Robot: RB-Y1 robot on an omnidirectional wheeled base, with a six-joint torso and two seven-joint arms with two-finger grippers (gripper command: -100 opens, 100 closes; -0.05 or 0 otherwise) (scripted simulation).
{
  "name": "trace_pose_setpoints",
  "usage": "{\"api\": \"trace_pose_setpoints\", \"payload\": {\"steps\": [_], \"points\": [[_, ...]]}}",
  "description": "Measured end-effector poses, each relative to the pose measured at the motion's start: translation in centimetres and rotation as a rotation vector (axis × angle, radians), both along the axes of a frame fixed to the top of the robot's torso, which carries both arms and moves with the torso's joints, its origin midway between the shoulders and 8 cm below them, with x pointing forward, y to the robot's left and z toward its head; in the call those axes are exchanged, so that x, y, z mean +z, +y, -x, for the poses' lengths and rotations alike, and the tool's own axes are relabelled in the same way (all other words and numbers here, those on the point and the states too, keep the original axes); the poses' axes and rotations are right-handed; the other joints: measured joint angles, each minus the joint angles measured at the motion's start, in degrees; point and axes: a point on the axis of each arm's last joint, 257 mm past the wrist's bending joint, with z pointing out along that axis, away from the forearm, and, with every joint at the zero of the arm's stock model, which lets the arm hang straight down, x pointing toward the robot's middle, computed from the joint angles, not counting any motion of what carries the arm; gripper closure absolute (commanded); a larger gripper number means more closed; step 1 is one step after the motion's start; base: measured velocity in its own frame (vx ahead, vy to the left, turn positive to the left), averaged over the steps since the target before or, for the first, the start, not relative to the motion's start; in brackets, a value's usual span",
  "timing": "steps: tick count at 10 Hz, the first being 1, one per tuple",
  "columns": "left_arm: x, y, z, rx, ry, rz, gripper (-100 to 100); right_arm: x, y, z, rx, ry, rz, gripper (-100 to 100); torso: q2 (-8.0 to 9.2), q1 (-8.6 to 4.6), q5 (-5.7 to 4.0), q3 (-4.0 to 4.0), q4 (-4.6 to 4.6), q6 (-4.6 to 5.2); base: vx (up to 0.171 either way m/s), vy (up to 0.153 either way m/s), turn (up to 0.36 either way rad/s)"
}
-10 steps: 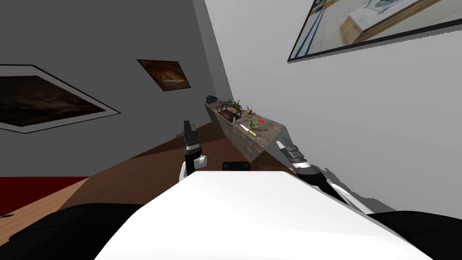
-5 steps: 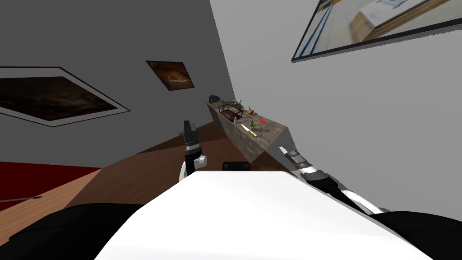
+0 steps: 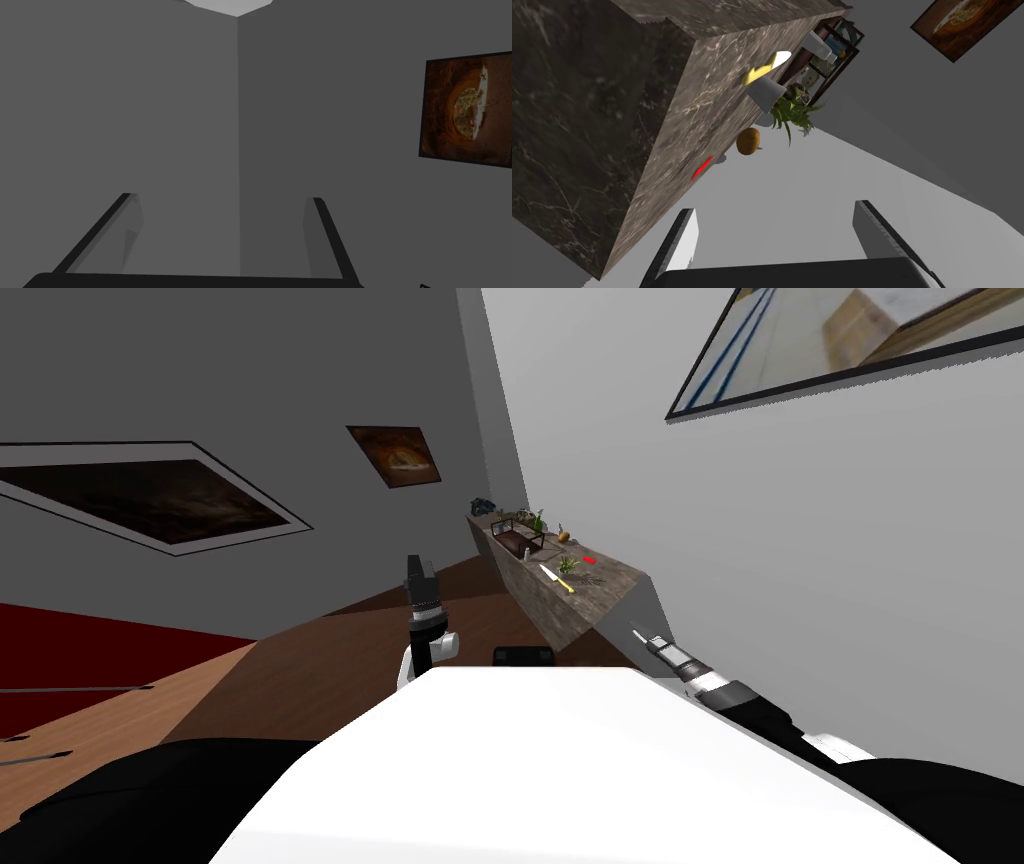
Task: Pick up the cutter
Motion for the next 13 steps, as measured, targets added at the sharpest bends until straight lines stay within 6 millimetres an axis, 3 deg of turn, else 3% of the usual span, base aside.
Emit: {"api": "trace_pose_setpoints", "payload": {"steps": [7,10,13], "points": [[0.0,0.0,0.0,0.0,0.0,0.0,0,-4.8,-6.2,5.4,0.086,0.242,0.261,-100,-0.21,0.18,0.04,-0.12,-0.05,-0.01,0.06,0.039,0.155],[0.0,0.0,0.0,0.0,0.0,0.0,0,-7.1,-10.3,9.7,0.159,0.392,0.425,-100,-0.51,0.55,0.12,-0.29,-0.11,-0.03,0.132,0.116,0.196],[0.0,0.0,0.0,0.0,0.0,0.0,0,-7.5,-12.5,11.7,0.212,0.466,0.514,-100,-0.33,0.36,0.09,-0.2,-0.08,0.03,0.106,0.076,0.122]]}}
